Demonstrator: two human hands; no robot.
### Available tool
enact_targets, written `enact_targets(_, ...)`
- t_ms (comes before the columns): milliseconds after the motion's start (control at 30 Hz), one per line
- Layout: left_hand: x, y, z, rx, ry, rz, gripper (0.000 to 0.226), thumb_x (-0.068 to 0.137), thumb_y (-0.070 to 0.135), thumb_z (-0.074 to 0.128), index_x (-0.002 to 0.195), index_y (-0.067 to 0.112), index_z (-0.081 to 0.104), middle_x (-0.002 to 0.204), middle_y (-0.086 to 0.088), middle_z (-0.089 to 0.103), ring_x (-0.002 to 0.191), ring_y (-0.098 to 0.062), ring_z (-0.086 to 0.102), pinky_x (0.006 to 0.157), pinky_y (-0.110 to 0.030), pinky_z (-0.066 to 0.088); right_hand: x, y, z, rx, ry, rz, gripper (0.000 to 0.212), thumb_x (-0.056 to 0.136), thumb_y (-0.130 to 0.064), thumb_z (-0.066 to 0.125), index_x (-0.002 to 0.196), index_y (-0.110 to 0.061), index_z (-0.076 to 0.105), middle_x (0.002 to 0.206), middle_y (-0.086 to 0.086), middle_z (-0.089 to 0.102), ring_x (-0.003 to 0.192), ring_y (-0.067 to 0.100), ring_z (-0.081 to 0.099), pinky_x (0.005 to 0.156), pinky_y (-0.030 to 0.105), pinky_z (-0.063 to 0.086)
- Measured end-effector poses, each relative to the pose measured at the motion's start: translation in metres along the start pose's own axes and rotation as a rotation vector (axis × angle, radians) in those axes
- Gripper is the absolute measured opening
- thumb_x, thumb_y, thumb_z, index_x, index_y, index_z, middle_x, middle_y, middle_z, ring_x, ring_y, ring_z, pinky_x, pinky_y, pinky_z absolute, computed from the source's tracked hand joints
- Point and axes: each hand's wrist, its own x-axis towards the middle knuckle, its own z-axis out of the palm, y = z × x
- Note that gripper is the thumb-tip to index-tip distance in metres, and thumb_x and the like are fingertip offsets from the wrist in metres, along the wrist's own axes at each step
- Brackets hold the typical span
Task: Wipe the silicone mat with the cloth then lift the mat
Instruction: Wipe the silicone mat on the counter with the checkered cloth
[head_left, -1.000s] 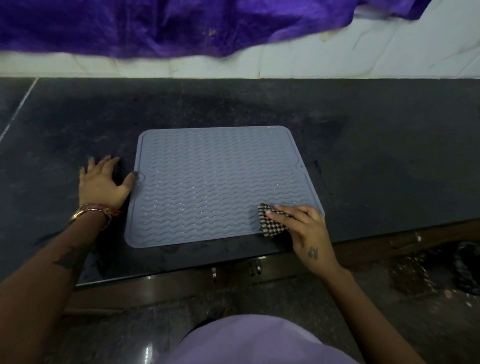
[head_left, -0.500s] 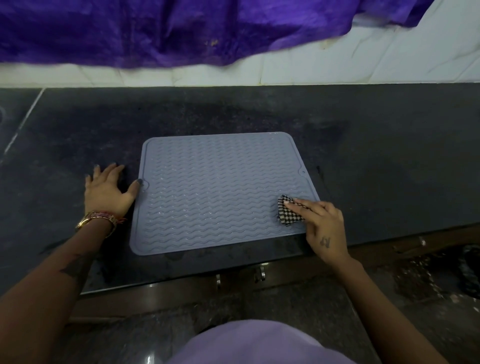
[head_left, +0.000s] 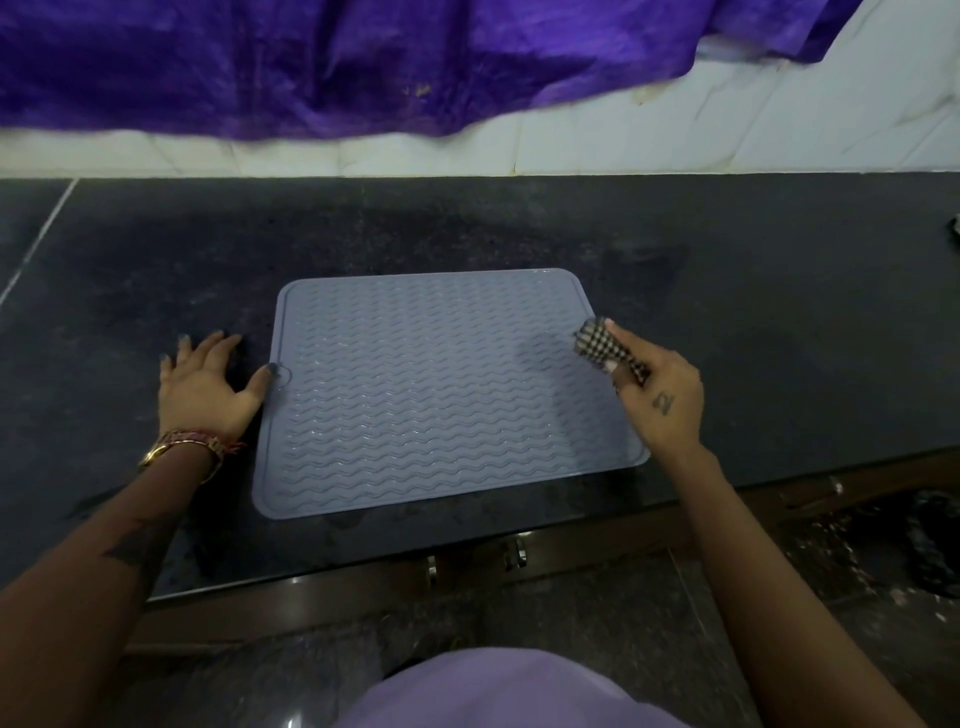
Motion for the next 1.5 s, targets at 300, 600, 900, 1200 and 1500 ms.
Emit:
enact_targets(300,0.002,-0.001,0.001,-0.008,-0.004,-0.005,0.083,0.073,0.064,0.033,0.137,0.012,0.044,0.147,-0.012,0.038,0.141,-0.036,0.018,0.116,-0.049,0.009,0.005,0.003,0.032,-0.415,-0.190,0.032,0.049,0.088,-0.023,0.052,0.136,-0.025,0.043,0.121,0.017,0.047,0.102,0.034,0.043,0.075,0.037,0.043)
enact_targets(600,0.001,0.001,0.001,-0.011,0.025,-0.002,0.088,0.070,0.068,0.031,0.135,0.011,0.046,0.146,-0.012,0.040,0.140,-0.037,0.021,0.116,-0.049,0.010,0.005,-0.016,0.037,-0.435,-0.352,0.066,0.052,0.094,-0.029,0.045,0.142,-0.017,0.030,0.133,0.019,0.036,0.115,0.035,0.040,0.093,0.042,0.042)
enact_targets(900,0.003,-0.002,0.005,0.011,0.024,0.001,0.085,0.072,0.066,0.032,0.135,0.011,0.046,0.145,-0.013,0.040,0.140,-0.038,0.021,0.115,-0.050,0.011,0.026,0.015,-0.018,0.311,-0.091,0.546,0.041,0.086,-0.027,0.061,0.125,-0.020,0.052,0.122,0.006,0.060,0.108,0.025,0.058,0.094,0.041,0.049)
enact_targets(1200,0.002,-0.002,0.006,0.035,0.032,0.008,0.080,0.075,0.062,0.033,0.135,0.011,0.046,0.145,-0.014,0.040,0.139,-0.039,0.022,0.115,-0.050,0.010,-0.001,-0.024,0.030,-0.503,-0.182,0.107,0.041,0.088,-0.023,0.051,0.127,-0.011,0.045,0.122,0.021,0.045,0.104,0.035,0.051,0.077,0.035,0.045)
enact_targets(1500,0.002,-0.001,0.005,0.042,0.012,0.004,0.088,0.071,0.068,0.027,0.135,0.011,0.046,0.146,-0.014,0.039,0.139,-0.038,0.020,0.115,-0.049,0.010,0.017,-0.020,-0.002,0.742,-0.236,0.585,0.029,0.083,-0.011,0.067,0.111,-0.014,0.062,0.110,0.006,0.067,0.097,0.023,0.065,0.073,0.030,0.055)
